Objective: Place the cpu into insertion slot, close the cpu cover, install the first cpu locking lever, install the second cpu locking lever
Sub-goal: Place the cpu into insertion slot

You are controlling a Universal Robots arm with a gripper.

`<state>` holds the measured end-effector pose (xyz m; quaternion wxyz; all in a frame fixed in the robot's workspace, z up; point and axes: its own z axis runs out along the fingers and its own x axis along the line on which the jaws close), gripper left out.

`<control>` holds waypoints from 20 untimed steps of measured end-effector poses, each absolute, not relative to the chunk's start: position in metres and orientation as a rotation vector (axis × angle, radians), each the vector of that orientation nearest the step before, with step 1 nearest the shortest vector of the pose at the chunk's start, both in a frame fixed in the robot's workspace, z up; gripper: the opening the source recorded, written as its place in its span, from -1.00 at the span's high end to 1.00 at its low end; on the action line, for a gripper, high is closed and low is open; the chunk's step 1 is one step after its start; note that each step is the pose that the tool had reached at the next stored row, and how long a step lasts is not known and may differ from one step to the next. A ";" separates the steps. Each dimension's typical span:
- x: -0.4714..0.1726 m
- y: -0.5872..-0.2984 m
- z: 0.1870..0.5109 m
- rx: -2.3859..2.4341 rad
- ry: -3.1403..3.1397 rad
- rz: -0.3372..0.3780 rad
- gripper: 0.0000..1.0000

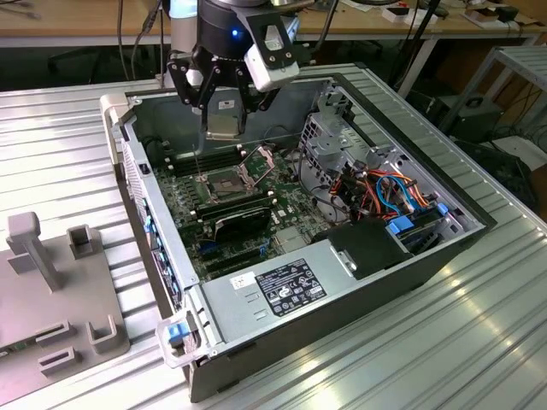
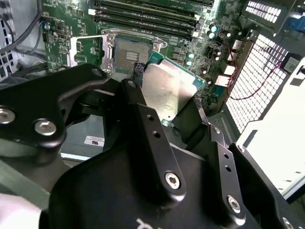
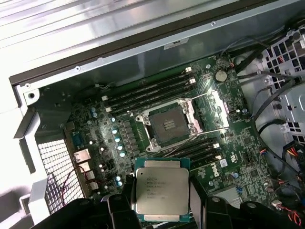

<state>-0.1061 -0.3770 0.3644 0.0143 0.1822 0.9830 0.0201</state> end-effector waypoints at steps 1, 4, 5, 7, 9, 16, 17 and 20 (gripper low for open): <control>-0.106 -0.377 0.363 0.598 3.054 0.062 -0.08; -0.106 -0.377 0.360 0.675 3.037 0.061 -0.08; -0.106 -0.377 0.359 0.718 3.026 0.060 -0.08; -0.104 -0.373 0.359 0.729 3.024 0.060 -0.08; -0.103 -0.371 0.358 0.736 3.022 0.060 -0.08; -0.101 -0.371 0.348 0.922 2.968 0.057 -0.08; -0.101 -0.371 0.347 0.947 2.960 0.056 -0.08; -0.101 -0.370 0.344 1.013 2.937 0.055 -0.08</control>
